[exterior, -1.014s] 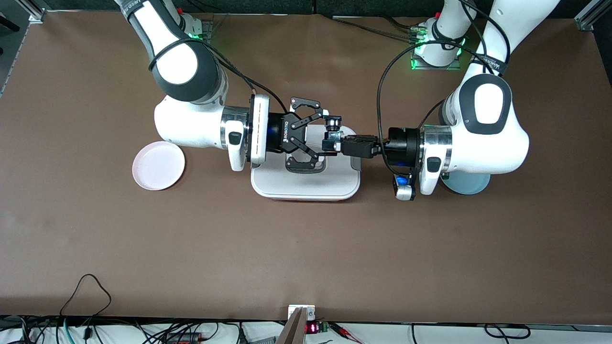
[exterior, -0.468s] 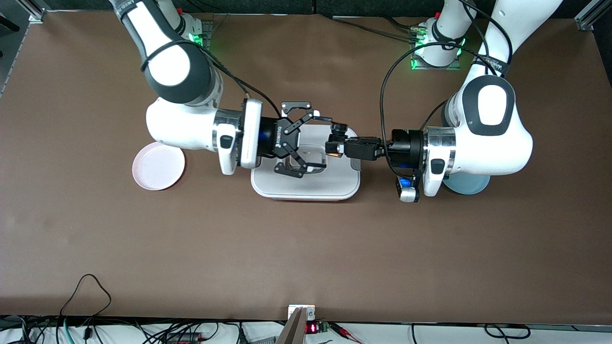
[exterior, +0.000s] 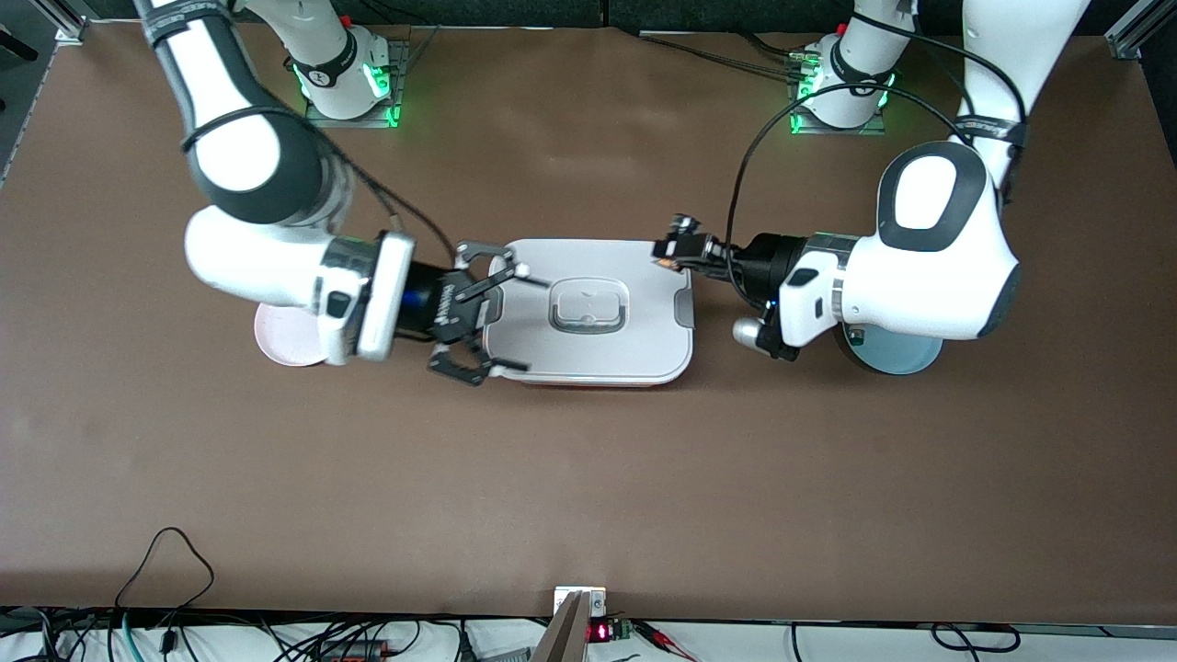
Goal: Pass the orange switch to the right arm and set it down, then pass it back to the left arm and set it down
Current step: 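Carry the switch to the blue plate with the left gripper while the right gripper withdraws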
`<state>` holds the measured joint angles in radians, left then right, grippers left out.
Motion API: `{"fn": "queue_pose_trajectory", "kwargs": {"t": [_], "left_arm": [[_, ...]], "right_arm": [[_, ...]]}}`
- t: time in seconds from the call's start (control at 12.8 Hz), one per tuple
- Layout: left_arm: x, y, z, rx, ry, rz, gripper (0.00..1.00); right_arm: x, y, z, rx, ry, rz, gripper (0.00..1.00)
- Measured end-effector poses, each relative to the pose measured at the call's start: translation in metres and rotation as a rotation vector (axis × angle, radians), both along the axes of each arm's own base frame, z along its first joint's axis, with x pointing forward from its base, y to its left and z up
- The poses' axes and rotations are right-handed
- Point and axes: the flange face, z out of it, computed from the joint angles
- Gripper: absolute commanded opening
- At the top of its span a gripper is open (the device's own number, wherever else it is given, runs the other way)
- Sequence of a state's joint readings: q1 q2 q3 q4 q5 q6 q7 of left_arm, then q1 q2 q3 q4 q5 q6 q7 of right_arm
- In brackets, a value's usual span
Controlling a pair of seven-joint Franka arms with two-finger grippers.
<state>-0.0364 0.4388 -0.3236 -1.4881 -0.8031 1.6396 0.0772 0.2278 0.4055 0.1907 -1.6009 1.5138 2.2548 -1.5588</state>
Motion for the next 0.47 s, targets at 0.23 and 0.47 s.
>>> {"fn": "queue_pose_trajectory", "kwargs": {"t": [0.23, 0.47], "left_arm": [[-0.014, 0.046, -0.018, 0.105, -0.103, -0.338, 0.05], [-0.022, 0.079, -0.021, 0.207, -0.212, -0.654, 0.04]], "right_arm": [[0.004, -0.053, -0.031, -0.045, 0.066, -0.063, 1.00], [0.006, -0.091, -0.044, -0.154, 0.228, -0.109, 1.00]]}}
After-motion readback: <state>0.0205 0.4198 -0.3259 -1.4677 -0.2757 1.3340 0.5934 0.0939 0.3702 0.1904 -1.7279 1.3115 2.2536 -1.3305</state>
